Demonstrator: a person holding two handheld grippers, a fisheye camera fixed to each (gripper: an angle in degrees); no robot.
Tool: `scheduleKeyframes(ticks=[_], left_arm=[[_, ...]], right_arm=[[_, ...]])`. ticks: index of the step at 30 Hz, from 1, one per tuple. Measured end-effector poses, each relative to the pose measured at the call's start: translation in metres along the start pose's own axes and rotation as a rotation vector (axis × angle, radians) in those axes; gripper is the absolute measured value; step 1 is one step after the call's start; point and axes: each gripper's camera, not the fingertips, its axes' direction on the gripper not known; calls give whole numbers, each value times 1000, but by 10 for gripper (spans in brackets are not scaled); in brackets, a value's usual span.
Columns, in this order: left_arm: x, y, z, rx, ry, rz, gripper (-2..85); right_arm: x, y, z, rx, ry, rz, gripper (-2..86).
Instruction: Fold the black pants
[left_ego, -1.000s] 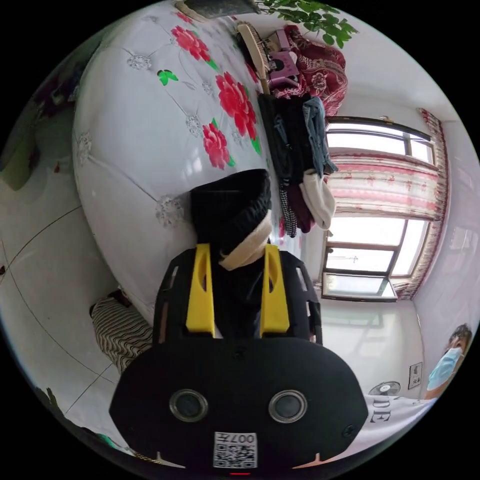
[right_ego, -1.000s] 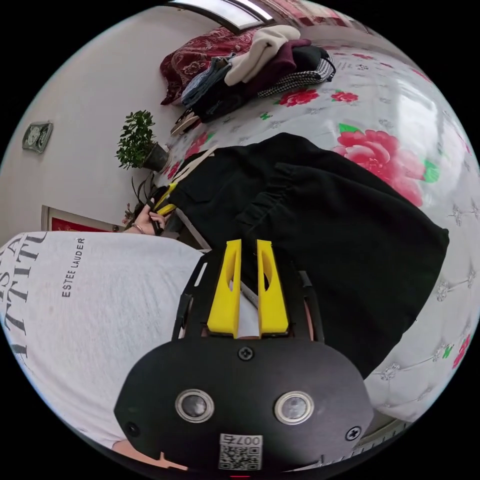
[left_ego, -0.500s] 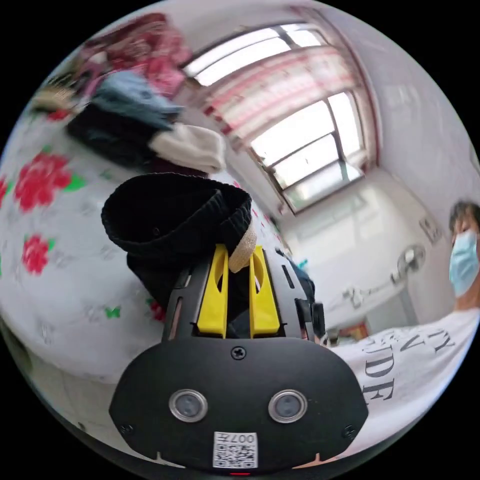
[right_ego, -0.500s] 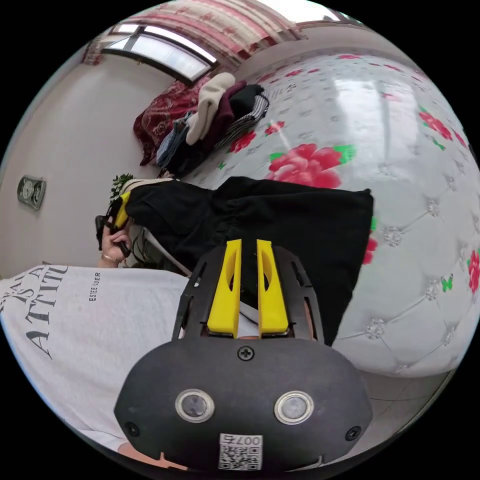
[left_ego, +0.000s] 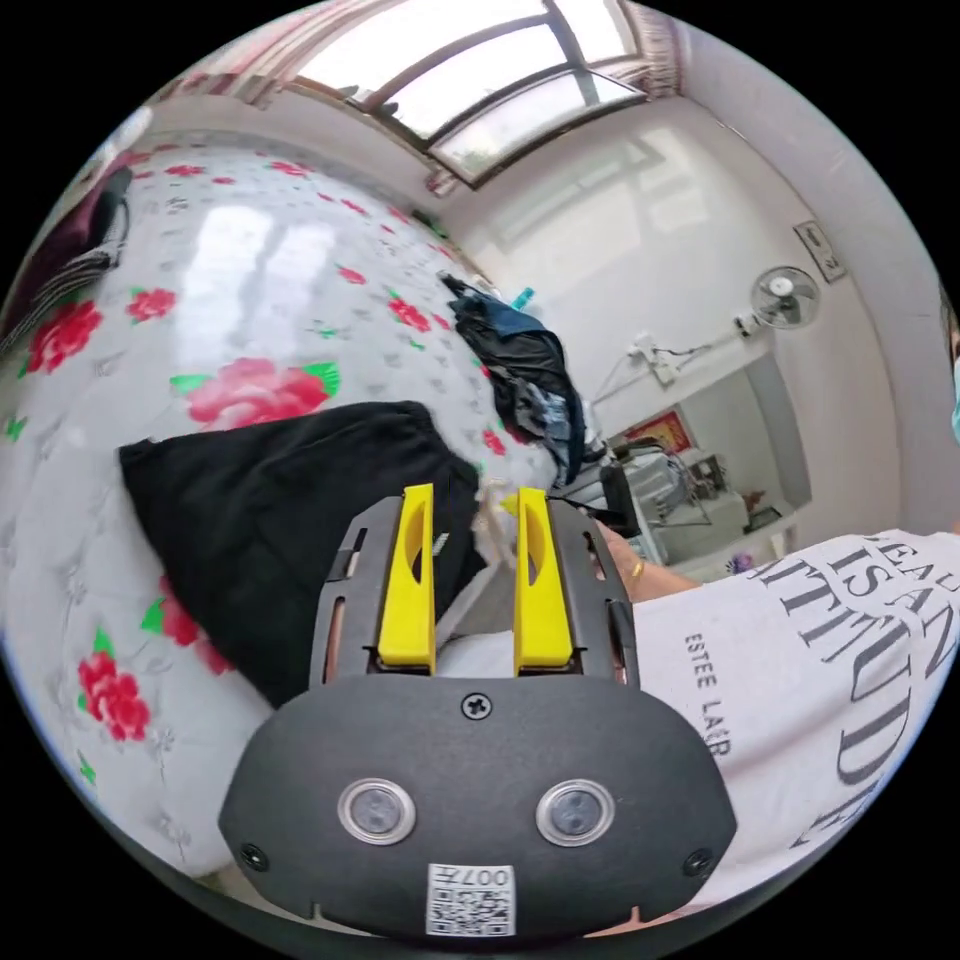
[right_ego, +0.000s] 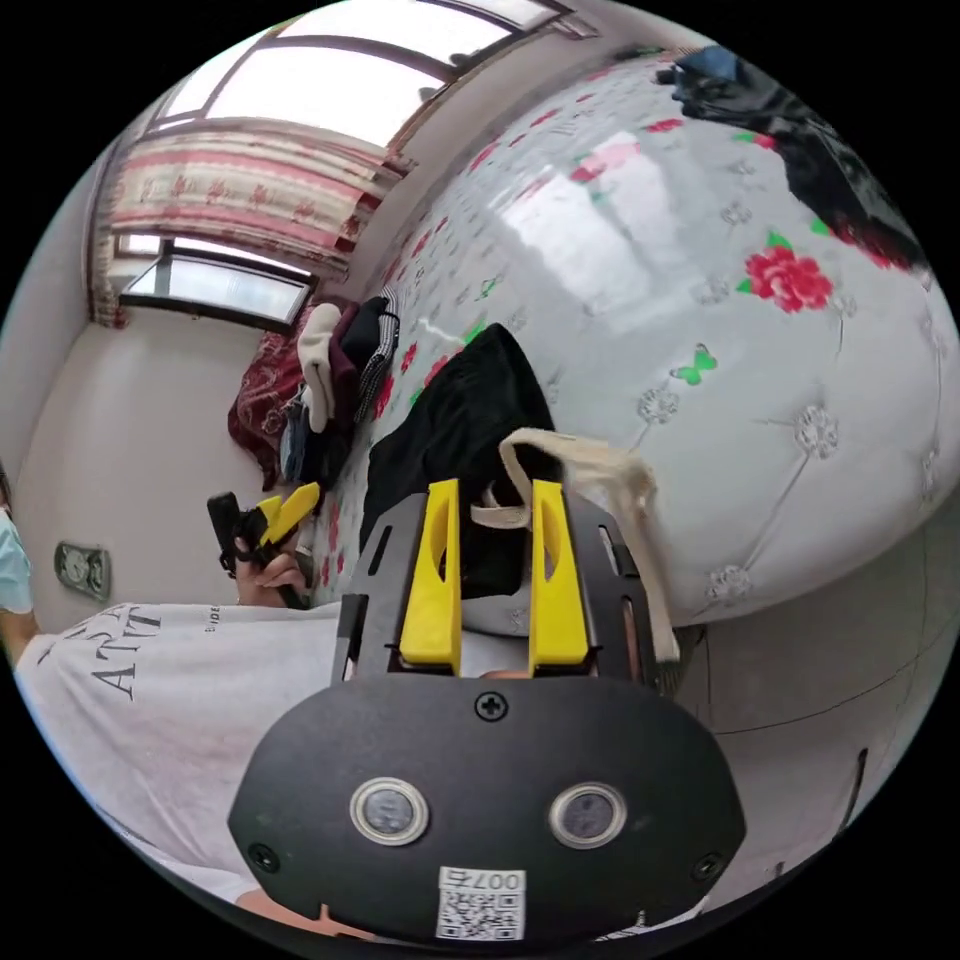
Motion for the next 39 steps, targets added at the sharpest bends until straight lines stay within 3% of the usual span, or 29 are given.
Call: scheduleKeyframes(ticks=[7,15,18,21,29,39], left_arm=[[-87,37,-32,141,-103,-388,158],[-130,29,44,9,-5,-487,193],[-143,20,66,-34,-72,-547,141],[-149,8,64,-21,20,-551,82],[-122,-49,14,108,70,-395,64],[-166,-156,-223,416,-89,-237,64]], right_arm=[[35,-31,3,-139,-170,118,137],[40,-59,31,-278,-209,143,131],[40,-69,32,-289,-164,164,103],[25,-77,23,-319,-122,88,71],[-83,-114,9,-338,-226,-147,31],[-330,-199,119,-356,-444,-494,23]])
